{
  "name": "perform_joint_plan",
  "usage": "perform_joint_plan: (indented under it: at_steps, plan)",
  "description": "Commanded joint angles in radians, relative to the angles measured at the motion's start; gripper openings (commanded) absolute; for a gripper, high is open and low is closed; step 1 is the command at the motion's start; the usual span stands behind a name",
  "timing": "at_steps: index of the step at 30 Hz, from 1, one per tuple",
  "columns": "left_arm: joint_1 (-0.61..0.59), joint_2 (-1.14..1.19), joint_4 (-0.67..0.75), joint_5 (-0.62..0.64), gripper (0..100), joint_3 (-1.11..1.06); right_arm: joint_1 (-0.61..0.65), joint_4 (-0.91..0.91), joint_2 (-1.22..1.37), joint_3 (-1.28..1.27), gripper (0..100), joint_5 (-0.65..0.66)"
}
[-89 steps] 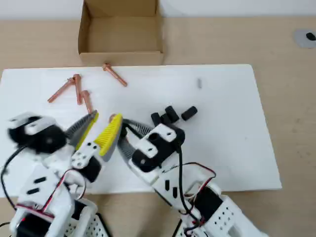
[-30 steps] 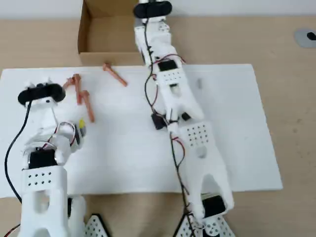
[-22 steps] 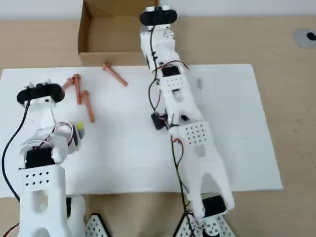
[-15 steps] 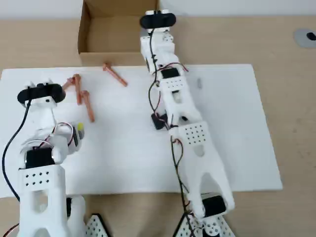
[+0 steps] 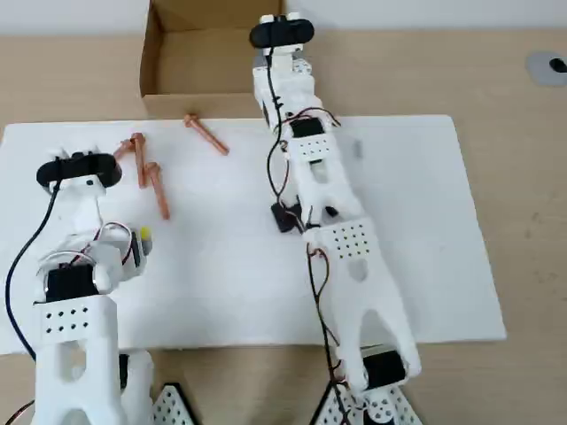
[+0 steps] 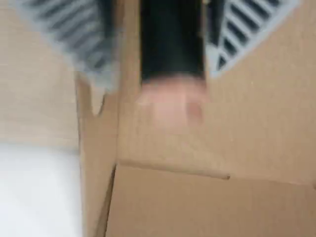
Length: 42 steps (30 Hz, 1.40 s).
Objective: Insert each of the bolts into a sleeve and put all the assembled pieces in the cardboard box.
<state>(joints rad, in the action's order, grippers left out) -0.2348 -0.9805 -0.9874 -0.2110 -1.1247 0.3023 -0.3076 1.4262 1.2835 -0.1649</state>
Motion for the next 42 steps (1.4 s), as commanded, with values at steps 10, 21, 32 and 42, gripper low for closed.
perform_joint_plan:
  at_steps: [10,21,32,42]
  plan:
    - [-0.014,-0.001,-0.012,-0.009,20,0.043,-0.027,-0.213,-0.019,0.259,28.2,0.008]
    - [-0.014,0.102,-0.163,0.163,20,0.269,0.005,-1.062,-0.259,0.384,28.2,0.005]
    - [-0.046,0.835,-0.503,0.003,20,1.097,-0.028,-1.484,-0.748,0.289,28.1,0.009]
    - [-0.061,1.171,-0.643,-0.535,20,1.550,-0.022,-1.482,-1.420,-0.561,28.1,0.137]
